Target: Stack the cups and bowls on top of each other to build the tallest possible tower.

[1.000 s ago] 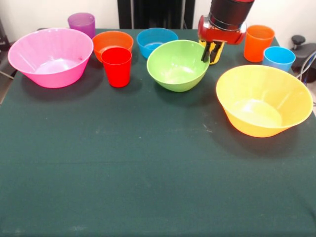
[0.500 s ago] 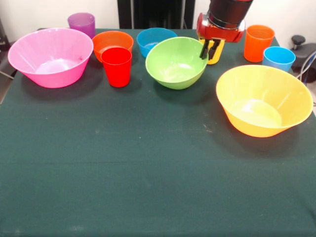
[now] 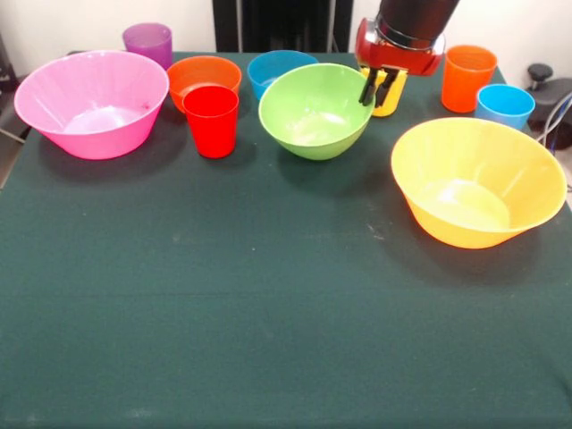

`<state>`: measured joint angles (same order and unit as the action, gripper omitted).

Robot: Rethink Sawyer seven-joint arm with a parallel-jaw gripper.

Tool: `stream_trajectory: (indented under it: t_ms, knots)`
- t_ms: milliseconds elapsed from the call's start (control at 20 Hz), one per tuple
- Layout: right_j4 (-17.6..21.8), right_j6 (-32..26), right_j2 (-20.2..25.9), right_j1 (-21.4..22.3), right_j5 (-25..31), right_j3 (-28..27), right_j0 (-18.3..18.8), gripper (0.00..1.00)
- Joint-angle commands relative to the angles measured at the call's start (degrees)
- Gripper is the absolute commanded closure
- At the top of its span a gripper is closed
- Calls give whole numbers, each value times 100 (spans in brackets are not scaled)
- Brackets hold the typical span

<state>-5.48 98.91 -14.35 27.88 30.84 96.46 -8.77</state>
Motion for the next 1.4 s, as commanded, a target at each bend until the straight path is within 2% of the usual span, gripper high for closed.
stream_trajectory:
  t_ms: [50,800,1400]
  knots:
    - [-79,920,287,-169,555,-628,-65,100]
    - [69,657,354,-695,1099,-1774,168,100]
    - [172,527,375,-870,1045,-2036,287,100]
